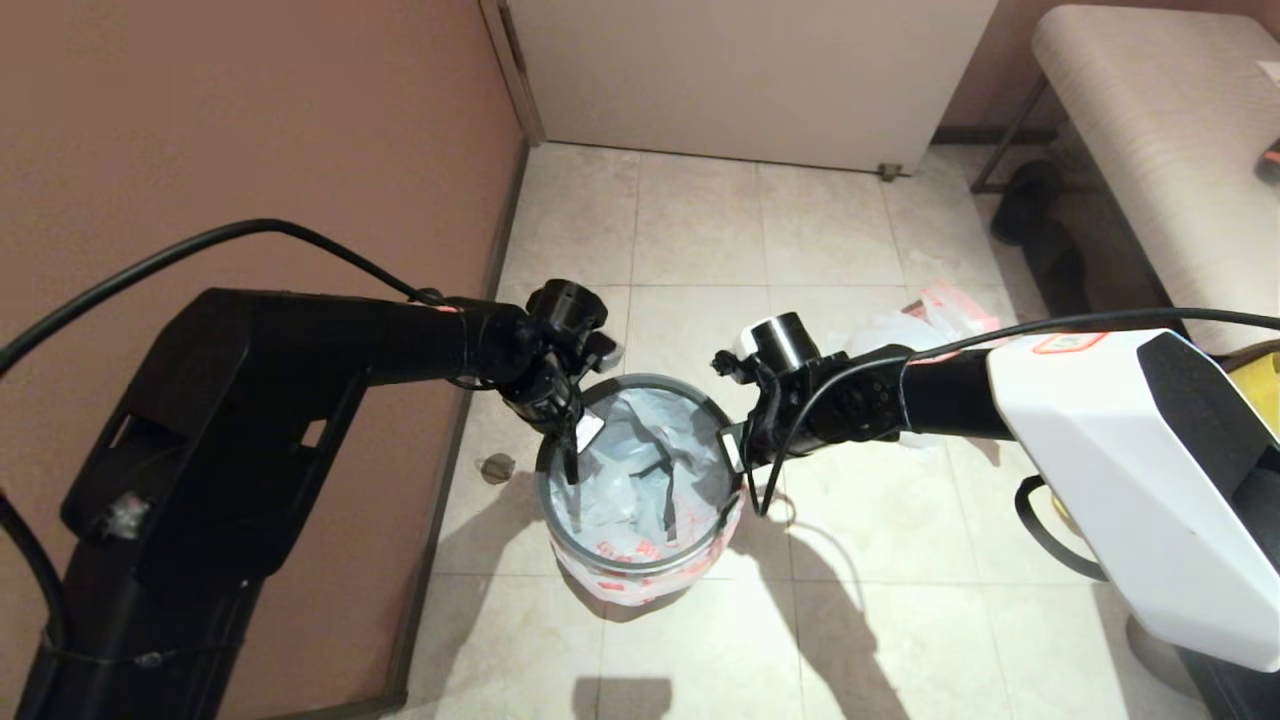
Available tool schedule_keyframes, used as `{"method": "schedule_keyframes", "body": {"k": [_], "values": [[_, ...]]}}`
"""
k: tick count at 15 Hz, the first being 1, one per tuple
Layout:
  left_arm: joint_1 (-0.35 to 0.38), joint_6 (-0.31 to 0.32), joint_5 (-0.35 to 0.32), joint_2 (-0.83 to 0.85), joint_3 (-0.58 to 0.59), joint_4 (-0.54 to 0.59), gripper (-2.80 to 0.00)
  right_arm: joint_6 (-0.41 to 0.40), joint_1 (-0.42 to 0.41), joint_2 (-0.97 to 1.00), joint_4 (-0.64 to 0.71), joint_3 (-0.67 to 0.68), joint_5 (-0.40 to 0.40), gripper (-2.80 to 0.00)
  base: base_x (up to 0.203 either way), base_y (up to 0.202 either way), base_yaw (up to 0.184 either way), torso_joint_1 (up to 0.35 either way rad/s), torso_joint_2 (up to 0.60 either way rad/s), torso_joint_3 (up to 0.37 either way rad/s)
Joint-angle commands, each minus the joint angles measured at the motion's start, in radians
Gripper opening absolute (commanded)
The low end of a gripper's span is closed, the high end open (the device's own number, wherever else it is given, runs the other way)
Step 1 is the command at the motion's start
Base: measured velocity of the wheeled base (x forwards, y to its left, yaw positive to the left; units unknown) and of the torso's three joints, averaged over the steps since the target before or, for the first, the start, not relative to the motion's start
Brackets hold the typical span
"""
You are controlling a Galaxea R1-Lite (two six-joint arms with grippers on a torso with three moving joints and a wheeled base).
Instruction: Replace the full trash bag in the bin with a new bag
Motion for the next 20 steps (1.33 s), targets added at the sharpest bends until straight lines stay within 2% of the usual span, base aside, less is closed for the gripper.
{"method": "schedule_keyframes", "body": {"k": [1, 9, 12, 13, 16, 18, 20], "values": [[0.001, 0.004, 0.002, 0.011, -0.001, 0.002, -2.8, 0.0, 0.002, 0.014, 0.003, 0.0, -0.001, -2.8, 0.0, 0.0, 0.0, 0.0, 0.0, 0.0], [-0.001, -0.002, 0.002, 0.004, -0.002, 0.002, -2.8, 0.0, 0.003, 0.018, 0.003, 0.0, -0.001, -2.8, 0.0, 0.0, 0.0, 0.0, 0.0, 0.0], [-0.018, -0.053, -0.009, -0.023, 0.0, -0.013, -2.8, 0.002, -0.013, 0.006, 0.0, -0.016, 0.037, -2.8, 0.0, 0.0, 0.0, 0.0, 0.0, 0.0], [-0.017, -0.082, -0.007, -0.039, 0.004, -0.045, -2.8, 0.005, -0.013, -0.022, 0.008, -0.01, 0.025, -2.8, 0.0, 0.0, 0.0, 0.0, 0.0, 0.0], [-0.003, -0.107, -0.009, -0.09, 0.009, -0.138, -2.8, 0.046, -0.062, -0.142, 0.055, 0.005, -0.013, -2.8, 0.0, 0.0, 0.0, 0.0, 0.0, 0.0], [-0.003, -0.093, -0.005, -0.122, -0.007, -0.257, -2.8, 0.056, -0.112, -0.235, 0.075, 0.007, -0.059, -2.8, 0.0, 0.0, 0.0, 0.0, 0.0, 0.0], [-0.005, -0.1, 0.015, -0.162, -0.002, -0.264, -2.8, 0.088, -0.147, -0.313, 0.093, 0.01, -0.111, -2.8, 0.0, 0.0, 0.0, 0.0, 0.0, 0.0]]}}
